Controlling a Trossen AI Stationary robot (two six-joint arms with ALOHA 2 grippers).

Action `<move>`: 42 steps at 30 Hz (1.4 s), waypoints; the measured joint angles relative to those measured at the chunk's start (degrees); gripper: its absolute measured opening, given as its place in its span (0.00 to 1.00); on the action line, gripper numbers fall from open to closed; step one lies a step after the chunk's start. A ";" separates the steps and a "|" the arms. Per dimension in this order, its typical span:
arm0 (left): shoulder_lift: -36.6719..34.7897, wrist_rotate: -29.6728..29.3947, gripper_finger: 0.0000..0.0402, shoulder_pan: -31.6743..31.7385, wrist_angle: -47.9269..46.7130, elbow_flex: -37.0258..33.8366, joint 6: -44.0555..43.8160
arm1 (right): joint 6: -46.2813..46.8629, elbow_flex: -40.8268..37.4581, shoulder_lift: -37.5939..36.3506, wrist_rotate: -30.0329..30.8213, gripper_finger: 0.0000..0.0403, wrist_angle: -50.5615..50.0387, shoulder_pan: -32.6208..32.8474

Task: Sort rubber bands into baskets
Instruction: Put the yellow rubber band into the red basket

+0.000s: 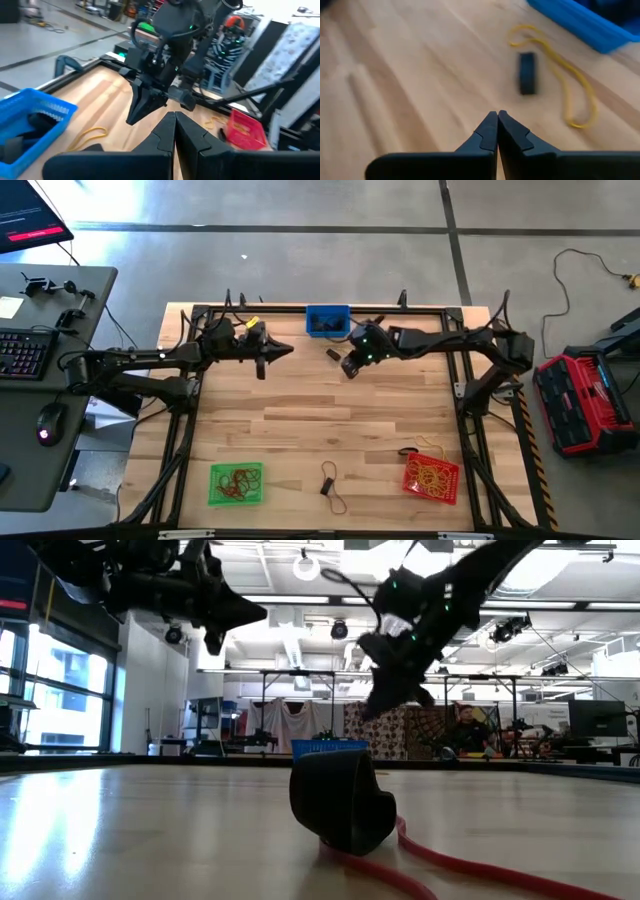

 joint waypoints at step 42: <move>0.02 -9.53 0.00 -0.02 -4.45 0.00 -0.79 | -14.49 -4.43 11.04 -0.93 0.03 7.68 -9.66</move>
